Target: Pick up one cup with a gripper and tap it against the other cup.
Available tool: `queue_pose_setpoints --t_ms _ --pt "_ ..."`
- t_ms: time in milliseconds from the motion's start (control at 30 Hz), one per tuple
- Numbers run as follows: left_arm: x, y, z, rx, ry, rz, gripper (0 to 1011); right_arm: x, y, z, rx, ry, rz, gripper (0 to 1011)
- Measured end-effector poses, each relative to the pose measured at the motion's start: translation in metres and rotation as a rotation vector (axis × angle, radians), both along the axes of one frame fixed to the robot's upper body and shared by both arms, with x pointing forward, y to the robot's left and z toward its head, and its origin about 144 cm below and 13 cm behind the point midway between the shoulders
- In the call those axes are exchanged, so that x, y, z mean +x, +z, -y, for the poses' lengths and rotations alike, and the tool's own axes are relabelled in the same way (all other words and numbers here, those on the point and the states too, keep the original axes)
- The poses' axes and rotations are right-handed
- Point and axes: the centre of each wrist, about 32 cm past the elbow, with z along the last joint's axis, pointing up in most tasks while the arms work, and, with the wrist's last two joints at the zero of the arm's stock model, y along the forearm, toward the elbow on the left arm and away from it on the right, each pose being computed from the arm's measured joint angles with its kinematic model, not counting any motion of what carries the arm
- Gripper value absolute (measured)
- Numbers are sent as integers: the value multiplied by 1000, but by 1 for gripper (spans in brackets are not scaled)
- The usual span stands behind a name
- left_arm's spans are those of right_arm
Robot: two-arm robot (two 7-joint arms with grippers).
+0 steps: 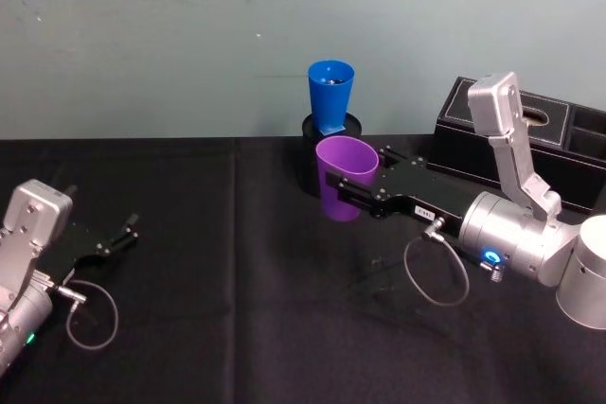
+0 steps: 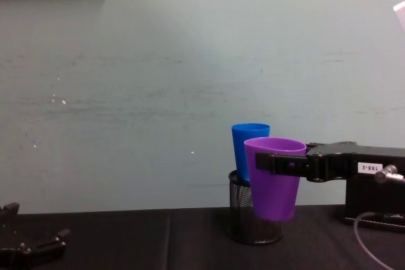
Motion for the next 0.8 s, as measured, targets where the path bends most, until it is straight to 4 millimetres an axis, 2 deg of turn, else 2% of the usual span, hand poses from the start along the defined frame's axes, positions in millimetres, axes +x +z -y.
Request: queue_pose_setpoints --t_ms 800 --pt "0 0 0 0 0 0 1000 1 0 0 -1 -1 0 715"
